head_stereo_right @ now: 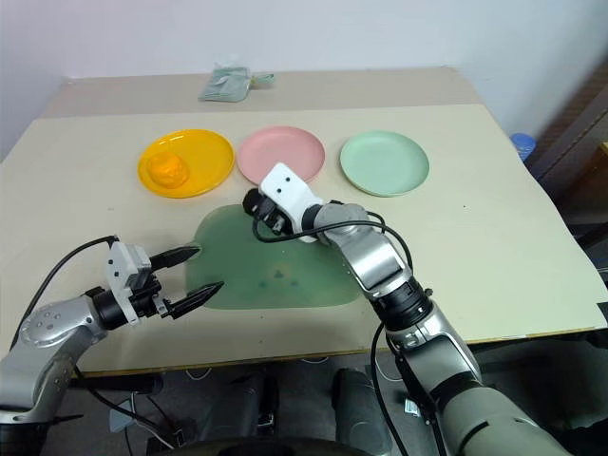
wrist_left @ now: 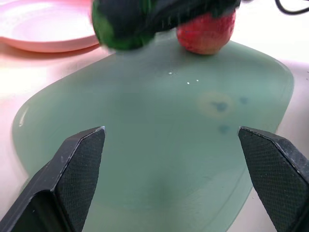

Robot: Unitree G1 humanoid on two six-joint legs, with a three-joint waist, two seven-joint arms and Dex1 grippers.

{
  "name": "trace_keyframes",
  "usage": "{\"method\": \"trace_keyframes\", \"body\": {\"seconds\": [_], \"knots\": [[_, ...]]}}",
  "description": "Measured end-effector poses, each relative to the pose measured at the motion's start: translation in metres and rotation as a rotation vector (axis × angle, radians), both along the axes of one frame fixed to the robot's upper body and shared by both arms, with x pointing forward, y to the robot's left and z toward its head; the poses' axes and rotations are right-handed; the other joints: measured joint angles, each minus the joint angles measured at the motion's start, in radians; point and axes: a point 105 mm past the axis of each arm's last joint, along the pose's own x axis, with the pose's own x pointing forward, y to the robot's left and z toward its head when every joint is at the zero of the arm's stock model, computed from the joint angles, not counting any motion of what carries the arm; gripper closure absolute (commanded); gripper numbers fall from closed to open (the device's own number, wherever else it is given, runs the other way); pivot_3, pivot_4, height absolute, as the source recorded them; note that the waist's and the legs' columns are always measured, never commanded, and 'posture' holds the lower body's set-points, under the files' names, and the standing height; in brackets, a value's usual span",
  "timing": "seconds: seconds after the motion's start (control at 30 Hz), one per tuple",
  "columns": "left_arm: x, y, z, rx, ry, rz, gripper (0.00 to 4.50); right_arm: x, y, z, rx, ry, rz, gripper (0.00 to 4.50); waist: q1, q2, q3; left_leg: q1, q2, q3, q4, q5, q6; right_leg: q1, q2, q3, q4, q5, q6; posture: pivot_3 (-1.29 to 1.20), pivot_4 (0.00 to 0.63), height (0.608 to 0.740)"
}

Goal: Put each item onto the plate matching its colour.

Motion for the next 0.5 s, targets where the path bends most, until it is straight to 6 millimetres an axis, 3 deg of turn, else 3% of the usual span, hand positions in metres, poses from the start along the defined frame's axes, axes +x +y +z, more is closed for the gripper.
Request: {"method": "trace_keyframes", "body": {"seconds": [0.13,0.23,0.43,0.5], "knots": [[0.000,-0.002,0.004,-0.008,-0.005,0.009,0.00,0.014,-0.023,0.025,0.058,-0.078,-0.093,2.51,0.001,0.000,0.000,0.000,0.000,0.000,0.000,0.000,0.000,0.000,0.000,0.000,0.000,0.000,0.000,0.00,0.150,0.740],[0.001,-0.006,0.008,-0.013,-0.022,0.007,0.00,0.029,-0.051,0.032,0.076,-0.108,-0.212,2.51,0.001,0.000,0.000,0.000,0.000,0.000,0.000,0.000,0.000,0.000,0.000,0.000,0.000,0.000,0.000,0.00,0.150,0.740],[0.004,-0.013,0.010,-0.025,-0.025,-0.012,0.00,0.059,-0.118,0.013,0.072,-0.050,-0.508,2.51,-0.001,0.000,0.000,0.000,0.000,0.000,-0.001,0.000,0.000,0.000,0.001,0.000,0.000,0.000,0.000,0.00,0.150,0.740],[0.005,-0.014,0.011,-0.027,-0.029,-0.015,0.00,0.064,-0.130,0.006,0.078,-0.026,-0.561,2.51,-0.003,0.001,0.001,0.000,0.000,0.001,-0.001,0.000,0.000,0.000,0.001,0.000,0.000,0.000,0.000,0.00,0.150,0.740]]}}
